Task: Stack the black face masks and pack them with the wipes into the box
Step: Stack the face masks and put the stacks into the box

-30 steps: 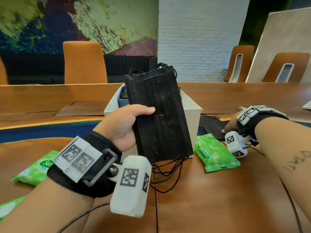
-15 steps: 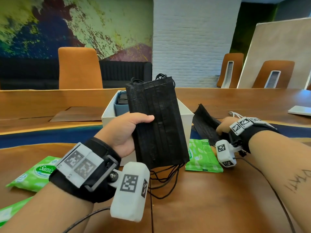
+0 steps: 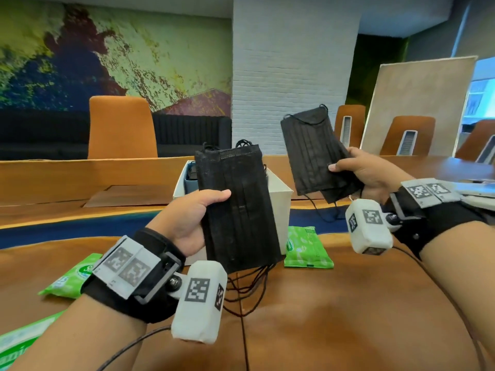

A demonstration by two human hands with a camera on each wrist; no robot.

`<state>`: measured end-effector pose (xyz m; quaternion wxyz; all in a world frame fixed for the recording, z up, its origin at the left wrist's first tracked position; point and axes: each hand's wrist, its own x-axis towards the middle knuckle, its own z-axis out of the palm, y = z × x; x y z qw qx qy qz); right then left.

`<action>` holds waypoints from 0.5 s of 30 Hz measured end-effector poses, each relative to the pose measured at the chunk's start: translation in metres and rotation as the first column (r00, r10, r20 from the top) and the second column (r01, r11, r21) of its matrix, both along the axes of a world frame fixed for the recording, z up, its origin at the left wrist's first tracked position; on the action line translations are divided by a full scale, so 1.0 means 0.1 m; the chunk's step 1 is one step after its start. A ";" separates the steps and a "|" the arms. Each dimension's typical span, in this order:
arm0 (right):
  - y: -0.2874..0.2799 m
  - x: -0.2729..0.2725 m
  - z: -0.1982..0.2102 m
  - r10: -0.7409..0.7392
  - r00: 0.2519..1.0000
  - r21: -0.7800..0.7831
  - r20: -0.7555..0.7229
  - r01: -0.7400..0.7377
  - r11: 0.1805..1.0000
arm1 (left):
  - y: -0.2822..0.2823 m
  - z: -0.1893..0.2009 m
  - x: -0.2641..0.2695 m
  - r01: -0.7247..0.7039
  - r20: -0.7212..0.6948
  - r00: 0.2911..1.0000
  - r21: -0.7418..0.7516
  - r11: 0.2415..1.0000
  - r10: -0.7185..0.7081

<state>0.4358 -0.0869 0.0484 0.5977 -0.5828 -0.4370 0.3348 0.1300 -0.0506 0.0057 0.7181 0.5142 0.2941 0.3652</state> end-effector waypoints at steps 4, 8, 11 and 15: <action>-0.15 -0.58 -0.10 0.222 0.964 0.164 -0.147 -0.197 0.967 | -0.07 -0.18 -0.22 -0.031 -0.043 0.999 -0.020 0.999 0.030; -0.14 -1.08 -0.35 0.365 0.913 0.245 -0.185 -0.316 0.916 | -0.11 -0.33 -0.42 -0.073 -0.108 0.992 -0.008 0.997 0.072; -0.06 -1.33 -0.57 0.445 0.880 0.240 -0.168 -0.401 0.884 | -0.12 -0.38 -0.50 -0.095 -0.109 0.989 0.001 0.995 0.095; 0.03 -1.49 -0.76 0.444 0.878 0.192 -0.178 -0.411 0.891 | -0.09 -0.40 -0.49 -0.109 -0.159 0.980 0.069 0.992 0.118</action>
